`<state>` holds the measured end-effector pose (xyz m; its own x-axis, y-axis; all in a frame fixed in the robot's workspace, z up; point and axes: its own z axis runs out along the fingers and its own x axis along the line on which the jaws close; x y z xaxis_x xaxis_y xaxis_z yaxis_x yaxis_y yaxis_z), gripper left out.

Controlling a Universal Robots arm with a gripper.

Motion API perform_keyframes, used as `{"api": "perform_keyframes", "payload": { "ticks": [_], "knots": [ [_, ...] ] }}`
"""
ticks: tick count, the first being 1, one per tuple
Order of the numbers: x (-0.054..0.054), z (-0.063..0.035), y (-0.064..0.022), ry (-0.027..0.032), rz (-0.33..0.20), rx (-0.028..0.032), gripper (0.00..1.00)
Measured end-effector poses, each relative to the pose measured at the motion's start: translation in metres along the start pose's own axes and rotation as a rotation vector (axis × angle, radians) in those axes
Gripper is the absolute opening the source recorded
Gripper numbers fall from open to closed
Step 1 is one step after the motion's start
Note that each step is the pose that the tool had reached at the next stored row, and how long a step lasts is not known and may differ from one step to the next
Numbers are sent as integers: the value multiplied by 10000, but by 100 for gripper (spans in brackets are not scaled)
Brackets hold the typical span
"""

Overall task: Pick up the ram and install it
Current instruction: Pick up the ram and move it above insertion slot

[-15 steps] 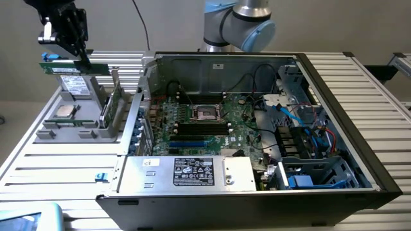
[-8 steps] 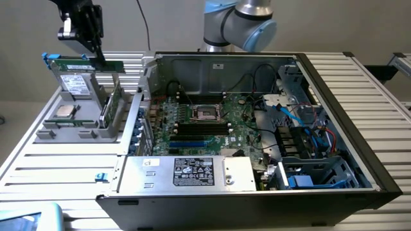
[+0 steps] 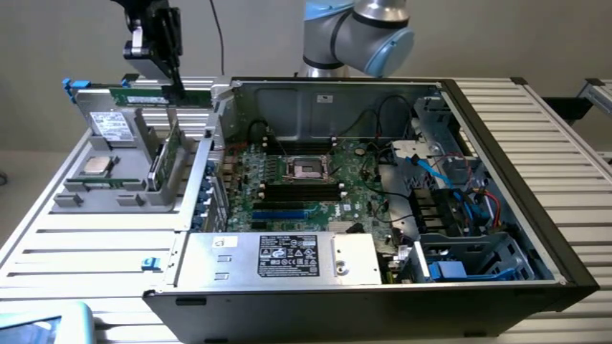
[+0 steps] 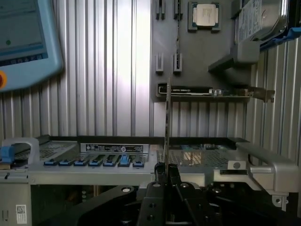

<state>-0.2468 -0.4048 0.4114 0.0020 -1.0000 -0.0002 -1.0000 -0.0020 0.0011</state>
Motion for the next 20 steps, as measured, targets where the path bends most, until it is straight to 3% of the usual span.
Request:
{"api": "perform_keyframes", "payload": {
  "ticks": [5, 13, 20],
  "knots": [
    [0, -1, -224, 1, 1, 16, 14],
    [1, -1, -530, 1, 0, 254, 14],
    [-2, 0, -821, 1, 0, 390, 14]
  ]
}}
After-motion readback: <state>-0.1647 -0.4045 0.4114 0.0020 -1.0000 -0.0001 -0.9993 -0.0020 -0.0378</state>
